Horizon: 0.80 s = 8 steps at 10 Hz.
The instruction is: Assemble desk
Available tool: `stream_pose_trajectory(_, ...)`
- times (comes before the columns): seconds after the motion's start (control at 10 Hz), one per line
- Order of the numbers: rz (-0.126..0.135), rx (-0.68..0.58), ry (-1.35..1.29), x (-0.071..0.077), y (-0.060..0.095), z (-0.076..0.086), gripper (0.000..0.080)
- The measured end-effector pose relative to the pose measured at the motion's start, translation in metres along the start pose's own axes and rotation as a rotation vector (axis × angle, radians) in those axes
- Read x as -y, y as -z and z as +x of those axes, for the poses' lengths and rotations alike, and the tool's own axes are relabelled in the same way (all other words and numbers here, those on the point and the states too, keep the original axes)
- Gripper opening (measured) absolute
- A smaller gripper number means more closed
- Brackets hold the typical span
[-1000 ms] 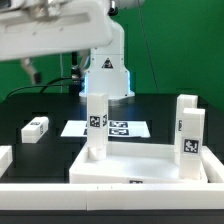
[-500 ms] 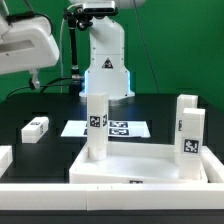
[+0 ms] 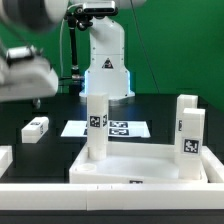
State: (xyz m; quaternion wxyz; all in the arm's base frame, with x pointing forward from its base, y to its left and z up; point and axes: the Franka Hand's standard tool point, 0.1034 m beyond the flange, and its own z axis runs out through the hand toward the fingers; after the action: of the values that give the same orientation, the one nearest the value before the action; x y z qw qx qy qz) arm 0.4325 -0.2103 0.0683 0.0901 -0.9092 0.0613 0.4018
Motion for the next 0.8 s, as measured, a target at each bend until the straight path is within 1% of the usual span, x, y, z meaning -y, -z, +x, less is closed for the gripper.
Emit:
stream_pose_trajectory(0.1, -0.007, 0.063, -0.014, 0.002, 0.0, -0.001, 0.0649)
stream_pose_trajectory(0.2, -0.012, 0.08, -0.017, 0.0, -0.002, 0.002, 0.0649)
stream_pose_trajectory(0.3, -0.01, 0.115, -0.023, -0.002, -0.005, 0.001, 0.0649)
stream_pose_trajectory(0.4, -0.017, 0.104, -0.023, -0.003, -0.005, 0.004, 0.0649)
stream_pose_trajectory(0.5, -0.017, 0.104, -0.024, -0.003, -0.006, 0.004, 0.0649)
stream_pose_trajectory(0.6, -0.014, 0.117, -0.046, -0.001, -0.014, 0.005, 0.0649)
stream_pose_trajectory(0.8, -0.018, 0.11, -0.038, 0.001, -0.027, 0.011, 0.0649)
